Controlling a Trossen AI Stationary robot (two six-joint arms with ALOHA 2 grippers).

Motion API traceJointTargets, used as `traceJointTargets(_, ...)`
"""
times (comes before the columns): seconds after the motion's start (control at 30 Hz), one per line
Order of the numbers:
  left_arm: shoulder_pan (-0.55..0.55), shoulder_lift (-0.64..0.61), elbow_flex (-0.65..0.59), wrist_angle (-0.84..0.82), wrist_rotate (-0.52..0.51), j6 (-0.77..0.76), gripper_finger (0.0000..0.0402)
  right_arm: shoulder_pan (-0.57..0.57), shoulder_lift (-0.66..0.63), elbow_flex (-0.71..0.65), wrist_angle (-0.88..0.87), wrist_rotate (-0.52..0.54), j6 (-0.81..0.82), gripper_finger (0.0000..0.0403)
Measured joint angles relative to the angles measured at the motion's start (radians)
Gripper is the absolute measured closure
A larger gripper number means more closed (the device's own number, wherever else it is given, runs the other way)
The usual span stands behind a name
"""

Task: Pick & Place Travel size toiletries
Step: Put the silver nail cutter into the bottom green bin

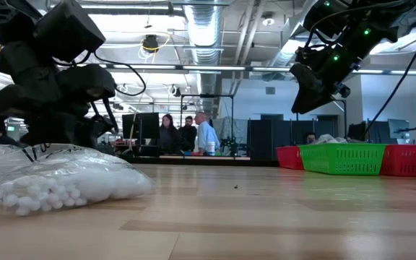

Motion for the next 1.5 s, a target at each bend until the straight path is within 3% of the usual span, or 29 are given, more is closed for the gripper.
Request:
traceJointTargets(0.2,0.001,-0.002,0.0,0.001,-0.005,0.0,0.0359,0.0,0.0,0.0,0.0,0.0,0.0,0.0282)
traceJointTargets(0.53,-0.001,-0.027,-0.003,0.015,0.024,-0.042,0.036,0.0,0.0,0.0,0.011,0.0,0.0,0.0281)
traceJointTargets(0.83,0.005,-0.169,-0.003,0.06,-0.114,-0.039,0.0356,0.02,0.0,0.0,0.03,-0.003,0.0,0.028)
traceJointTargets(1.07,0.047,-0.231,-0.003,0.193,-0.145,-0.013,0.0357,0.075,0.0,0.0,0.18,-0.072,-0.1,0.0282)
traceJointTargets(1.5,0.147,-0.231,-0.002,0.536,-0.145,0.096,0.0355,0.183,0.0,0.001,0.435,-0.185,-0.235,0.028)
